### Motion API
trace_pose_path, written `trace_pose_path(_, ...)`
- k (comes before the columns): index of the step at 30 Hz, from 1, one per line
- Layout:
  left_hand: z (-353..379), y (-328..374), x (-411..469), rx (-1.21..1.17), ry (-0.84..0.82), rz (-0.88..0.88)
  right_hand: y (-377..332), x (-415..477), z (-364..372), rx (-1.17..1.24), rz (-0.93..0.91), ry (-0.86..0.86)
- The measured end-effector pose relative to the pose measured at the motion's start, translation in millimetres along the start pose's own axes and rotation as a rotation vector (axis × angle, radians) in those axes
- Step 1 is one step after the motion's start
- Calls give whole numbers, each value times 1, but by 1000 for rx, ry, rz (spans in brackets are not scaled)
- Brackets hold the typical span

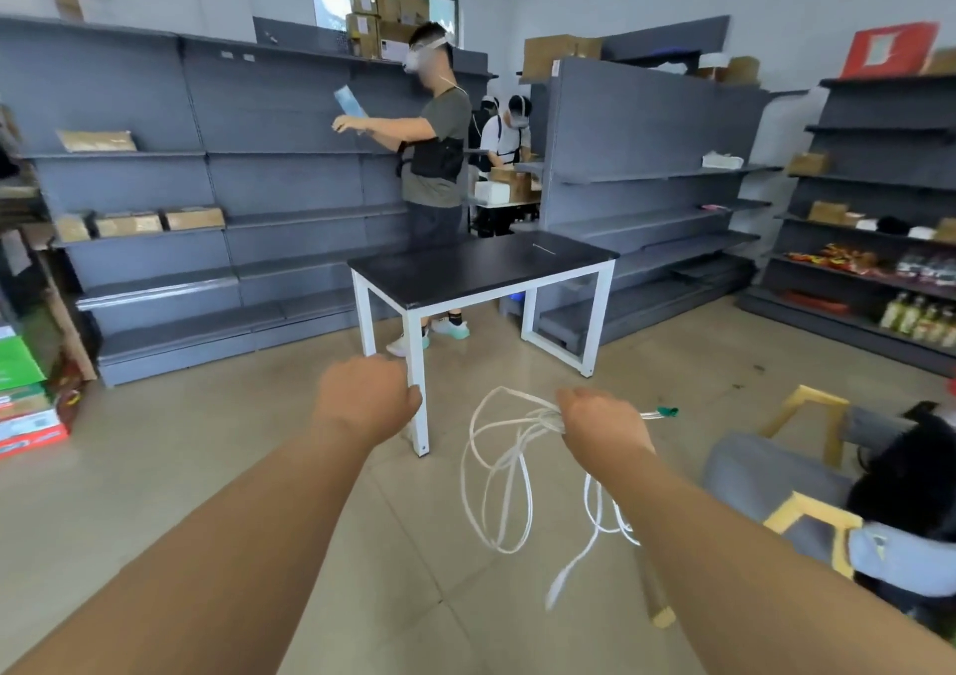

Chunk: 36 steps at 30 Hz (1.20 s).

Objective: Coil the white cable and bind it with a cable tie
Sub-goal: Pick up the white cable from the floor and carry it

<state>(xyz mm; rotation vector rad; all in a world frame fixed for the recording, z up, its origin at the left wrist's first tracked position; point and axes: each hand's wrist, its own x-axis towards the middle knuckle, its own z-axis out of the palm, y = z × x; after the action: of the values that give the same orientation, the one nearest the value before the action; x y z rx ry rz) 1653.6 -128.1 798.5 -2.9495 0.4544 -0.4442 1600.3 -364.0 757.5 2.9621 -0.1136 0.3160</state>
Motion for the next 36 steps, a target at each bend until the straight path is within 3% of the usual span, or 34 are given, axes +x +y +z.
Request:
trace_pose_path(16,65,60,300,-46,101,-92,111,312,43,-114,-79,70)
trace_pose_path(27,155,71,512,-56,192,4,158,507,111,-142,3,64)
trace_pose_path(36,186,60,715,-37,212,70,194,686,129,-139,67,77)
